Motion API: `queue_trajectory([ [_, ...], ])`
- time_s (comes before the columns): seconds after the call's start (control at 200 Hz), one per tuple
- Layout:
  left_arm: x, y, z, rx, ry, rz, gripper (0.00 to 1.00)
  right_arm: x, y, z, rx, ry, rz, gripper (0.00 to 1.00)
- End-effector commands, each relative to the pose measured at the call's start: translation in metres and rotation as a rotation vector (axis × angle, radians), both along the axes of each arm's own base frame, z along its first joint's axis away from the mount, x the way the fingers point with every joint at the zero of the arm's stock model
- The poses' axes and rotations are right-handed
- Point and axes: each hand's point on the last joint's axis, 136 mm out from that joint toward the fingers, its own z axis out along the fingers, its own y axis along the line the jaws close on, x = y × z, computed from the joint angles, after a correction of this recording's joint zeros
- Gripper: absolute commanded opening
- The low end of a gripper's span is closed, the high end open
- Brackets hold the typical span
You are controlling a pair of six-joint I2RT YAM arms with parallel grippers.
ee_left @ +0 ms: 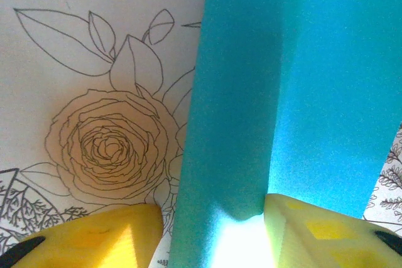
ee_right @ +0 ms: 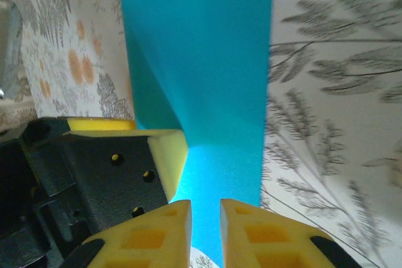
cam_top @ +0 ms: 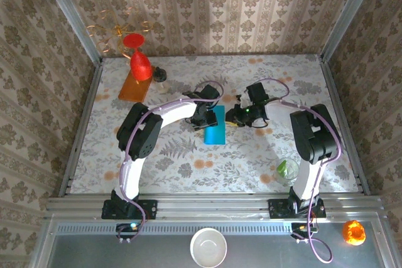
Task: Fold a paper plane with a square sheet of paper (pick it up from the middle)
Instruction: Hold the square sheet of paper at the center of the table.
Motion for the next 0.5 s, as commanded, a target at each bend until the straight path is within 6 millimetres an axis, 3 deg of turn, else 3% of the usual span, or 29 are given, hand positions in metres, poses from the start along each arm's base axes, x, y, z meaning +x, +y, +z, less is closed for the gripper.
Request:
queue_trajectory([
  [0.0, -0.048, 0.027, -0.091, 0.121, 0.218, 0.007, 0.52, -0.007, 0.012, -0.011, 0.030, 0.047, 0.019, 0.18],
  [0.225, -0.047, 0.027, -0.091, 0.121, 0.220, 0.007, 0.52, -0.009, 0.027, -0.026, 0.020, 0.081, 0.044, 0.13],
  [0.495, -0.047, 0.026, -0.091, 0.117, 0.221, 0.007, 0.52, -0.016, 0.016, -0.044, -0.052, 0.119, 0.035, 0.12],
])
